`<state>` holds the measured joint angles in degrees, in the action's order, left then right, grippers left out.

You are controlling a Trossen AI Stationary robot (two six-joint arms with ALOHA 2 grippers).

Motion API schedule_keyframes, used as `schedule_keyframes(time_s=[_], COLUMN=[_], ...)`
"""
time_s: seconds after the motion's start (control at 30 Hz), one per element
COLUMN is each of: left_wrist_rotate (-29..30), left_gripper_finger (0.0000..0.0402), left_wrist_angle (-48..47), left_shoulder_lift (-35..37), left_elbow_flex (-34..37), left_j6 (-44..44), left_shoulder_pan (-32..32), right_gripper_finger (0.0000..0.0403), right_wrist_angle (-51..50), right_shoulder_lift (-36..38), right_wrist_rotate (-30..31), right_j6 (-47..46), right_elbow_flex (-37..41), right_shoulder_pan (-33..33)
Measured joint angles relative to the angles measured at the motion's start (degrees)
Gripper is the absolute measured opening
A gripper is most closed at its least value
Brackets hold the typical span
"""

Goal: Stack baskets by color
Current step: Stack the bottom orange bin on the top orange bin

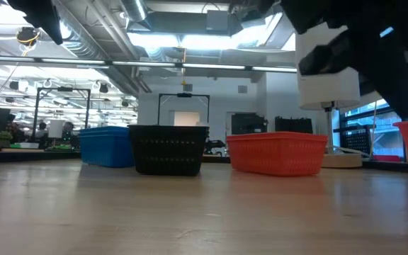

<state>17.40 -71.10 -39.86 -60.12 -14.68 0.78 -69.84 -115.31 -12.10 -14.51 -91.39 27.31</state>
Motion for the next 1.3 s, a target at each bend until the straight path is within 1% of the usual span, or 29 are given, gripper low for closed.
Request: schedule_keyframes(time_s=[0.1,0.27,0.43,0.57,0.63,0.7,0.8,0.83,1.0,1.1,1.3], left_wrist_rotate=[0.4,1.1,1.6,1.6,1.6,1.6,1.6,1.6,1.6,1.6,1.6], left_gripper_finger=[0.0065,0.0065,0.0065,0.0065,0.0065,0.0065,0.0065,0.0065,0.0065,0.0065,0.0065], left_wrist_angle=[0.0,0.0,0.0,0.0,0.0,0.0,0.0,0.0,0.0,0.0,0.0], left_shoulder_lift=[0.0,0.0,0.0,0.0,0.0,0.0,0.0,0.0,0.0,0.0,0.0], left_elbow_flex=[0.0,0.0,0.0,0.0,0.0,0.0,0.0,0.0,0.0,0.0,0.0], left_j6=[0.0,-0.1,-0.1,-0.1,-0.1,-0.1,-0.2,-0.2,-0.1,-0.1,0.2], left_shoulder_pan=[0.0,0.0,0.0,0.0,0.0,0.0,0.0,0.0,0.0,0.0,0.0], right_gripper_finger=[0.0100,0.0100,0.0100,0.0099,0.0092,0.0071,0.0018,0.0010,0.0003,0.0002,0.0002], right_wrist_angle=[2.0,3.6,8.4,10.6,10.8,11.1,11.3,11.5,11.5,10.8,10.5], right_shoulder_lift=[0.0,0.0,0.0,0.0,0.0,0.0,0.0,0.0,0.0,0.0,0.0], right_wrist_rotate=[-1.0,-0.6,-0.4,-0.3,-0.5,-0.6,-1.2,-1.7,-2.3,-3.8,-4.2], right_j6=[1.2,1.3,1.7,-1.2,-2.6,-3.6,-5.7,-6.5,-12.5,-15.9,-27.2], right_elbow_flex=[1.9,5.5,10.1,13.1,13.2,12.7,11.0,10.5,7.4,4.4,-2.9], right_shoulder_pan=[0.0,0.0,0.0,-0.3,-0.7,-1.5,-3.0,-3.7,-7.1,-9.6,-14.2])
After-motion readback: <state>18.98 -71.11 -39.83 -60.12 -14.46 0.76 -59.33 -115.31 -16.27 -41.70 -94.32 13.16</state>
